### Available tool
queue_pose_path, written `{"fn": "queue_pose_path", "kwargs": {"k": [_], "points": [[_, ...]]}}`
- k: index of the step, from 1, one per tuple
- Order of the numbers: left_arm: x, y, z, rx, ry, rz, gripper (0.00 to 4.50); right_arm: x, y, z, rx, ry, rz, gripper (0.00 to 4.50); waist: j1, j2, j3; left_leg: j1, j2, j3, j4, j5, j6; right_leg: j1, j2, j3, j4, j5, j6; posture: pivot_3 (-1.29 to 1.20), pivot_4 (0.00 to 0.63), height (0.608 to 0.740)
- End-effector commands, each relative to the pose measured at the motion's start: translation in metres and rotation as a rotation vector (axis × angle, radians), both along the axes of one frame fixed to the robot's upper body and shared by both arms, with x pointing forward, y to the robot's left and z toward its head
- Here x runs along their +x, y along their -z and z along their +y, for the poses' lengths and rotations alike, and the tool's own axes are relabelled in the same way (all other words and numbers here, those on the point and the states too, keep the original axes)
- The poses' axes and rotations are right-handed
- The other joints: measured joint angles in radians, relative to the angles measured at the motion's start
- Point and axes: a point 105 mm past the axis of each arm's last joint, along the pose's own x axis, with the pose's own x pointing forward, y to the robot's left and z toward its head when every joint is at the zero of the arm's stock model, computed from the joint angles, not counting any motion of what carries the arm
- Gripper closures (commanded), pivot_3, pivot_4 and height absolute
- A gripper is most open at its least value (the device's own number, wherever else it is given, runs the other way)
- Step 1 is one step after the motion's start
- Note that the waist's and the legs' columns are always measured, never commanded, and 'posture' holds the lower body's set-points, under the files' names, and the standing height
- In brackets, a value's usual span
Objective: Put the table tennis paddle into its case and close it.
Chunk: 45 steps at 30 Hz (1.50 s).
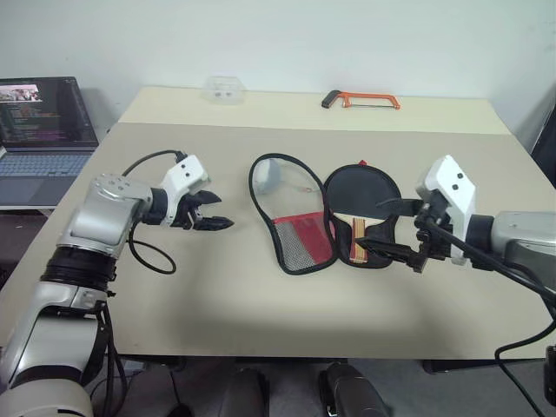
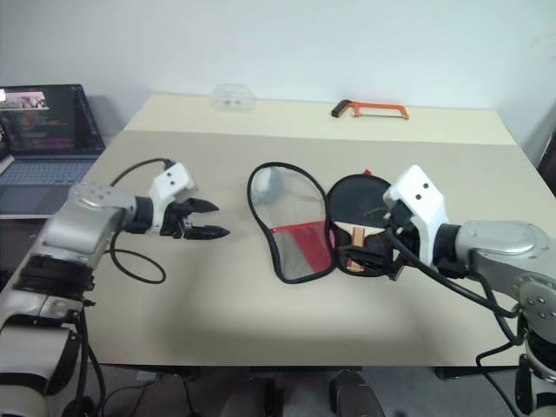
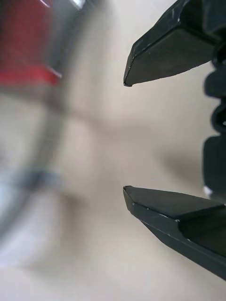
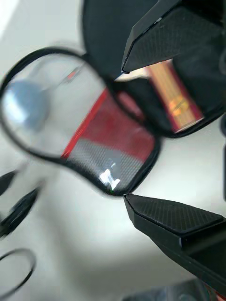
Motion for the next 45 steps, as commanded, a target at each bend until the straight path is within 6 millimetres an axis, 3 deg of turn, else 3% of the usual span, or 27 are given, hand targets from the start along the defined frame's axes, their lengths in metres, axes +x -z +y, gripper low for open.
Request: {"fn": "queue_pose_path", "kwargs": {"k": [1, 3, 6, 11, 15, 19, 22, 26, 29, 32, 35, 37, 41, 45], "points": [[0.007, -0.004, -0.015, -0.006, 0.031, -0.052, 0.79, 0.002, -0.022, -0.006, 0.061, 0.002, -0.121, 0.01, 0.009, 0.0, 0.0, 0.0, 0.0, 0.0, 0.001, 0.0, 0.0, 0.001, 0.0, -0.001, 0.0, 0.0, 0.0, 0.0, 0.15, 0.74], [0.01, -0.002, -0.024, -0.024, 0.038, -0.066, 0.79, 0.001, -0.024, -0.007, 0.074, -0.01, -0.131, 0.01, 0.014, 0.0, 0.0, 0.0, 0.0, 0.0, 0.001, 0.0, 0.0, 0.002, 0.0, -0.002, 0.0, 0.0, 0.0, 0.0, 0.15, 0.74], [0.018, 0.0, -0.039, -0.027, 0.035, -0.121, 1.39, -0.002, -0.022, -0.009, 0.065, -0.026, -0.138, 0.0, 0.016, 0.0, 0.0, 0.0, 0.0, -0.001, 0.001, 0.0, 0.0, 0.003, 0.0, -0.002, 0.0, 0.0, 0.0, 0.0, 0.15, 0.74], [0.021, -0.017, -0.066, -0.145, 0.07, -0.166, 3.07, -0.001, -0.022, -0.009, 0.059, -0.025, -0.149, 0.0, 0.014, 0.0, 0.0, 0.0, 0.0, 0.0, 0.001, 0.0, 0.0, 0.003, 0.0, -0.002, 0.0, 0.0, 0.0, 0.0, 0.15, 0.74], [0.018, -0.022, -0.07, -0.168, 0.094, -0.161, 4.43, -0.005, -0.02, -0.008, 0.057, -0.043, -0.145, 0.0, 0.011, 0.0, 0.0, 0.001, 0.0, -0.001, 0.001, 0.0, 0.0, 0.003, 0.001, -0.002, 0.0, 0.0, 0.0, 0.0, 0.15, 0.74], [0.016, -0.033, -0.078, -0.209, 0.12, -0.171, 4.47, -0.001, -0.019, -0.01, 0.053, -0.014, -0.154, 0.0, 0.013, 0.0, 0.0, 0.001, 0.0, -0.001, 0.001, 0.0, 0.0, 0.003, 0.001, -0.002, 0.0, 0.0, 0.0, 0.0, 0.15, 0.74], [0.012, -0.049, -0.102, -0.3, 0.167, -0.161, 4.47, 0.005, -0.018, -0.016, 0.047, 0.036, -0.159, 0.0, 0.016, 0.0, 0.0, 0.001, 0.0, -0.001, 0.002, 0.0, 0.0, 0.004, 0.0, -0.002, 0.0, 0.0, 0.0, 0.0, 0.15, 0.74], [-0.008, -0.107, -0.176, -0.632, 0.321, -0.174, 4.47, 0.004, -0.018, -0.023, 0.039, 0.06, -0.16, 0.0, 0.031, 0.0, 0.0, -0.001, 0.0, -0.004, 0.007, 0.0, 0.0, 0.007, 0.0, -0.004, -0.001, 0.0, 0.0, 0.0, 0.15, 0.74], [-0.011, -0.126, -0.214, -0.732, 0.357, -0.203, 4.47, 0.008, -0.024, -0.028, 0.046, 0.1, -0.186, 0.0, 0.041, -0.001, 0.0, -0.002, 0.0, -0.005, 0.014, -0.002, 0.004, 0.01, 0.0, -0.005, -0.001, 0.0, 0.001, 0.0, 0.15, 0.74], [0.003, -0.134, -0.237, -0.769, 0.269, -0.232, 4.47, 0.01, -0.03, -0.032, 0.058, 0.13, -0.205, 0.0, 0.033, 0.0, 0.0, 0.002, -0.001, -0.003, 0.014, -0.003, 0.005, 0.012, 0.0, -0.004, -0.001, 0.001, 0.003, 0.0, 0.15, 0.74], [0.023, -0.132, -0.264, -0.668, 0.125, -0.344, 4.47, 0.009, -0.038, -0.038, 0.069, 0.157, -0.234, 0.0, 0.025, 0.0, 0.0, 0.003, -0.002, -0.004, 0.013, -0.003, 0.005, 0.012, 0.001, -0.002, 0.0, 0.002, 0.003, 0.0, 0.15, 0.74], [0.029, -0.128, -0.274, -0.668, 0.05, -0.327, 4.47, 0.008, -0.045, -0.044, 0.088, 0.192, -0.257, 0.0, 0.019, 0.0, 0.0, 0.003, -0.002, -0.004, 0.013, -0.003, 0.005, 0.012, 0.001, -0.001, 0.0, 0.002, 0.003, 0.0, 0.15, 0.74], [0.027, -0.118, -0.284, -0.651, 0.053, -0.344, 4.47, 0.007, -0.05, -0.052, 0.11, 0.24, -0.277, 0.0, 0.014, 0.0, 0.0, 0.003, -0.002, -0.002, 0.012, -0.003, 0.005, 0.012, 0.001, -0.001, -0.002, 0.002, 0.003, 0.0, 0.15, 0.74], [0.02, -0.123, -0.278, -0.743, 0.074, -0.329, 4.47, 0.006, -0.047, -0.05, 0.105, 0.25, -0.272, 0.0, 0.014, 0.0, 0.0, 0.003, -0.001, -0.002, 0.012, -0.003, 0.005, 0.011, 0.001, 0.0, -0.002, 0.002, 0.003, 0.0, 0.15, 0.74]]}}
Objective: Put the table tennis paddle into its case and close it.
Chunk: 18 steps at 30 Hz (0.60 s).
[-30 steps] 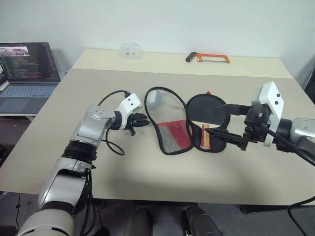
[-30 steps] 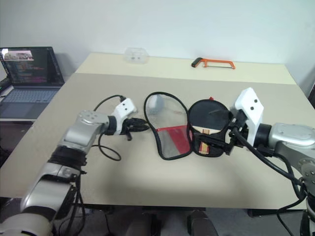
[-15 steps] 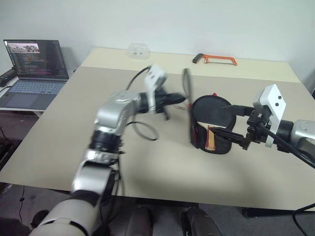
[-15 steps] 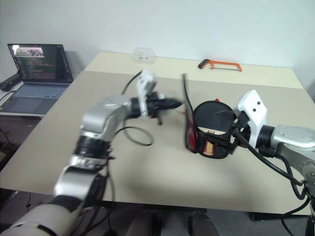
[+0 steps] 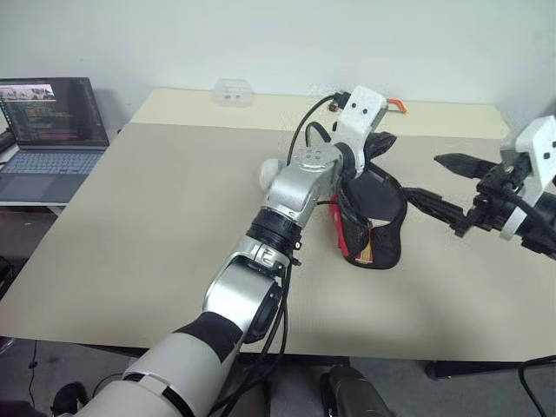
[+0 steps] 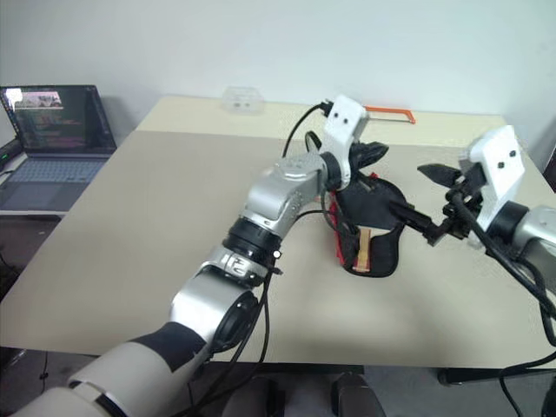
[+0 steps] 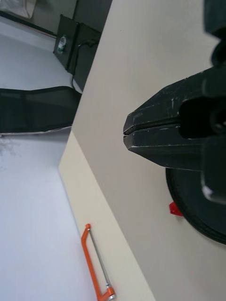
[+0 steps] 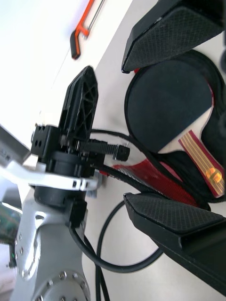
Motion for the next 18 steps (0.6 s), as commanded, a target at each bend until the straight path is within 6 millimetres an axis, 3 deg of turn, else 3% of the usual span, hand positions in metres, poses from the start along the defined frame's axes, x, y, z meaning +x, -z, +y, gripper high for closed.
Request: {"fn": "queue_pose_path", "kwargs": {"k": [1, 6, 18], "points": [[-0.008, -0.022, 0.006, -0.097, 0.04, -0.053, 4.47, -0.006, -0.006, 0.002, -0.009, 0.002, -0.039, 0.0, 0.0, 0.0, 0.0, 0.0, 0.0, 0.0, 0.0, 0.0, 0.0, 0.0, 0.0, 0.0, 0.0, 0.0, 0.0, 0.0, 0.15, 0.74], [-0.002, -0.026, 0.013, -0.114, 0.031, -0.086, 4.47, -0.002, -0.008, 0.002, -0.01, 0.008, -0.045, 0.0, 0.001, 0.0, 0.0, 0.0, 0.0, 0.001, 0.001, 0.0, 0.0, 0.0, 0.0, 0.0, 0.001, 0.0, 0.0, 0.0, 0.15, 0.74], [-0.023, -0.015, -0.046, -0.312, 0.197, 0.045, 4.47, 0.005, -0.011, 0.005, -0.01, -0.004, -0.061, 0.0, 0.005, 0.0, 0.0, -0.001, -0.001, 0.0, 0.0, 0.0, 0.0, 0.0, 0.0, -0.001, -0.002, 0.0, 0.001, 0.0, 0.15, 0.74]]}}
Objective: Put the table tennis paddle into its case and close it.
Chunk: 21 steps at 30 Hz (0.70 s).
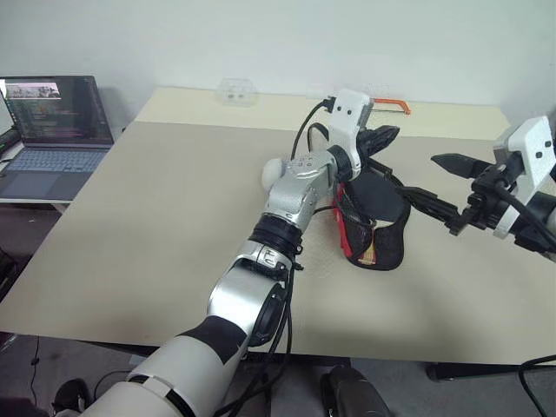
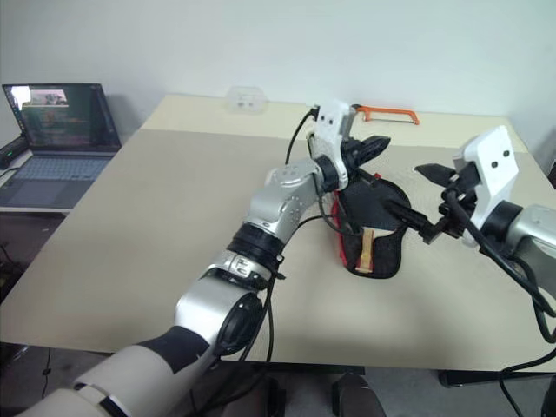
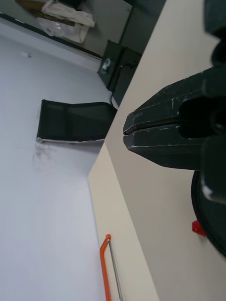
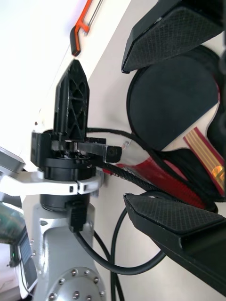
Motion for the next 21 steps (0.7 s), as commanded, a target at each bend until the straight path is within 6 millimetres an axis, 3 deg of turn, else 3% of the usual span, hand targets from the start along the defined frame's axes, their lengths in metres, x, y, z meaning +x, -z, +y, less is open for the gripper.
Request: {"fn": "queue_pose_path", "kwargs": {"k": [1, 8, 11, 16, 21], "points": [[-0.027, -0.012, -0.049, -0.092, 0.113, -0.009, 4.47, -0.001, -0.016, 0.003, -0.012, -0.011, -0.074, 0.0, -0.002, 0.0, 0.0, 0.0, 0.0, 0.0, 0.0, 0.0, 0.0, 0.0, 0.0, 0.0, 0.0, 0.0, 0.0, 0.0, 0.15, 0.74], [-0.033, 0.028, -0.076, 0.005, 0.069, 0.025, 4.47, -0.002, -0.028, -0.009, -0.013, 0.035, -0.107, 0.0, -0.002, 0.0, 0.0, 0.0, 0.0, 0.0, 0.0, 0.0, 0.0, 0.0, 0.0, 0.0, 0.0, 0.0, 0.0, 0.0, 0.15, 0.74], [-0.037, 0.035, -0.083, 0.039, 0.052, 0.011, 4.47, -0.002, -0.031, -0.013, -0.013, 0.049, -0.115, 0.0, -0.002, 0.0, 0.0, 0.0, 0.0, 0.0, 0.0, 0.0, 0.0, 0.0, 0.0, 0.0, -0.001, 0.0, 0.0, 0.0, 0.15, 0.74], [-0.042, -0.002, -0.089, -0.075, 0.076, -0.053, 4.47, -0.002, -0.033, -0.012, -0.013, 0.048, -0.129, 0.0, -0.002, 0.0, 0.0, 0.0, 0.0, 0.0, 0.0, 0.0, 0.0, 0.0, 0.0, 0.0, 0.0, 0.0, 0.0, 0.0, 0.15, 0.74], [-0.031, -0.048, -0.053, -0.195, 0.161, -0.127, 4.47, -0.002, -0.033, -0.016, -0.004, 0.058, -0.134, 0.0, -0.002, 0.0, 0.0, 0.0, 0.0, 0.0, 0.0, 0.0, 0.0, 0.0, 0.0, 0.0, 0.0, 0.0, 0.0, 0.0, 0.15, 0.74]]}}
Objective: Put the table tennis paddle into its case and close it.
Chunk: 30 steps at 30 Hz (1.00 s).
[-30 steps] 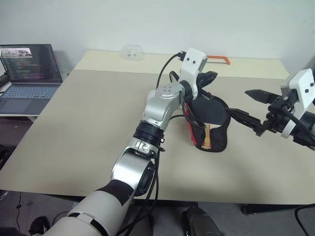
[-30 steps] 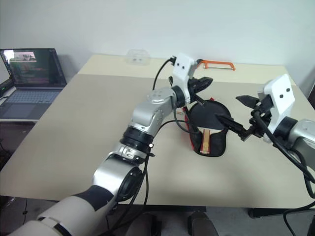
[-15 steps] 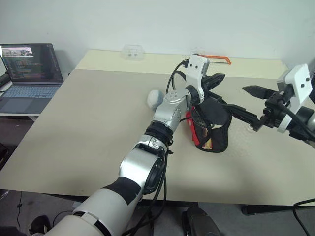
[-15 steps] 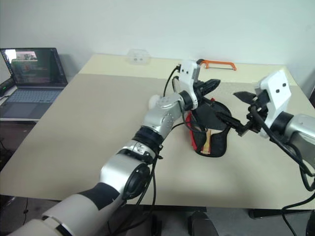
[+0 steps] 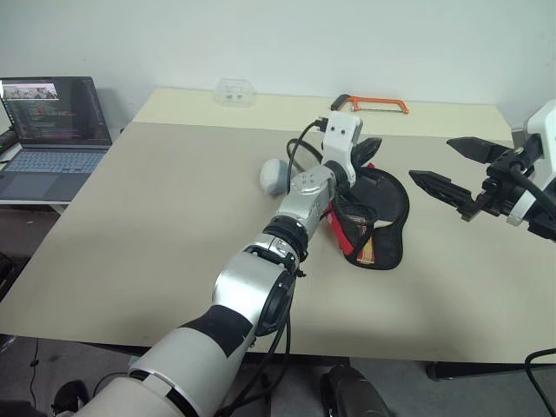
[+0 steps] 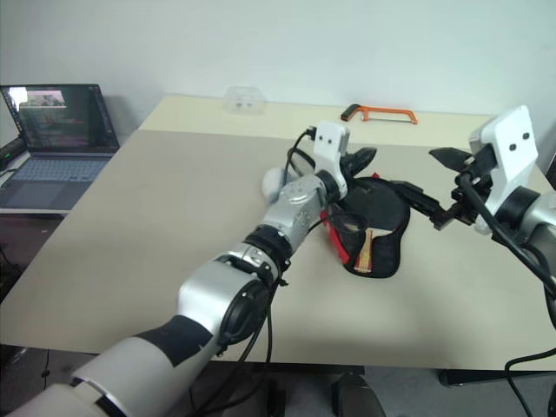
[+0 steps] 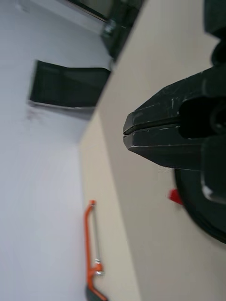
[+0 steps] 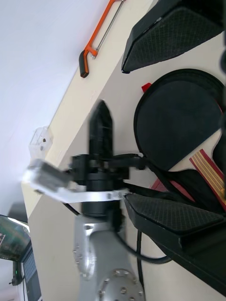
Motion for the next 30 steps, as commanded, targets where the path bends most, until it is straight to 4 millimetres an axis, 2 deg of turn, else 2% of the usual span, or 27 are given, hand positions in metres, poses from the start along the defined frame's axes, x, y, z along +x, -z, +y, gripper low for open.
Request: {"fn": "queue_pose_path", "kwargs": {"k": [1, 4, 6, 8, 10, 12, 15, 19, 22, 26, 30], "points": [[-0.047, -0.064, -0.041, -0.113, 0.281, -0.156, 4.47, -0.004, -0.015, -0.005, 0.011, 0.012, -0.076, 0.0, 0.0, 0.0, 0.0, 0.0, 0.0, 0.0, 0.0, 0.0, 0.0, 0.0, 0.0, 0.0, 0.0, 0.0, 0.0, 0.0, 0.15, 0.74], [-0.049, -0.075, -0.013, -0.094, 0.331, -0.218, 4.47, -0.002, -0.013, -0.006, 0.016, 0.01, -0.076, 0.0, -0.002, 0.0, 0.0, 0.0, 0.0, 0.0, 0.0, 0.0, 0.0, 0.0, 0.0, 0.0, 0.0, 0.0, 0.0, 0.0, 0.15, 0.74], [-0.05, -0.077, 0.012, -0.074, 0.339, -0.236, 4.47, 0.0, -0.013, -0.005, 0.021, 0.0, -0.077, 0.0, -0.004, 0.002, 0.0, 0.0, 0.0, 0.0, -0.001, 0.0, 0.0, 0.0, 0.0, 0.0, 0.0, 0.0, 0.0, 0.0, 0.15, 0.74], [-0.049, -0.07, 0.043, 0.006, 0.305, -0.262, 4.47, 0.004, -0.013, -0.004, 0.026, -0.01, -0.077, 0.0, -0.014, 0.004, -0.002, 0.002, 0.001, 0.001, -0.001, 0.0, 0.0, 0.0, 0.001, 0.003, 0.001, 0.0, 0.0, 0.0, 0.15, 0.74], [-0.049, -0.065, 0.058, 0.052, 0.274, -0.263, 4.47, 0.006, -0.013, -0.003, 0.027, -0.016, -0.076, 0.0, -0.027, 0.005, -0.002, 0.006, 0.001, 0.0, -0.002, 0.0, 0.0, 0.0, 0.002, 0.006, 0.004, 0.0, 0.0, 0.0, 0.15, 0.74], [-0.046, -0.063, 0.089, 0.078, 0.217, -0.235, 4.47, 0.008, -0.012, -0.003, 0.025, -0.028, -0.072, 0.0, -0.028, 0.004, -0.001, 0.007, 0.002, 0.0, -0.002, 0.0, 0.0, 0.001, 0.002, 0.005, 0.005, 0.0, 0.0, 0.0, 0.15, 0.74], [-0.048, -0.055, 0.116, 0.144, 0.178, -0.2, 4.47, 0.012, -0.012, -0.004, 0.019, -0.034, -0.069, 0.0, -0.025, 0.004, -0.001, 0.006, 0.002, 0.0, -0.001, 0.0, 0.0, 0.001, 0.002, 0.005, 0.005, 0.0, 0.0, 0.0, 0.15, 0.74], [-0.049, -0.016, 0.155, 0.345, 0.121, -0.124, 4.47, 0.014, -0.01, -0.003, 0.02, -0.051, -0.065, 0.0, -0.019, 0.005, -0.002, 0.006, 0.002, 0.0, 0.0, 0.0, 0.0, 0.001, 0.0, 0.005, 0.003, 0.0, 0.0, 0.0, 0.15, 0.74], [-0.048, 0.003, 0.179, 0.43, 0.079, -0.072, 4.47, 0.015, -0.007, -0.002, 0.016, -0.062, -0.058, 0.0, -0.014, 0.005, -0.001, 0.006, 0.002, 0.0, 0.0, 0.0, 0.0, 0.001, 0.0, 0.005, 0.003, 0.0, 0.0, 0.0, 0.15, 0.74], [-0.045, 0.02, 0.204, 0.515, 0.036, -0.013, 4.47, 0.016, -0.006, -0.002, 0.015, -0.068, -0.051, 0.0, -0.004, 0.004, -0.001, 0.005, 0.002, 0.0, 0.0, 0.0, 0.0, 0.001, 0.0, 0.004, 0.003, 0.0, 0.0, 0.0, 0.15, 0.74], [-0.05, 0.061, 0.225, 0.736, 0.054, 0.056, 4.47, 0.017, -0.004, -0.001, 0.015, -0.076, -0.043, 0.0, -0.004, 0.004, -0.001, 0.005, 0.002, 0.001, 0.0, 0.0, 0.0, 0.001, 0.0, 0.004, 0.003, 0.0, 0.0, 0.0, 0.15, 0.74]]}}
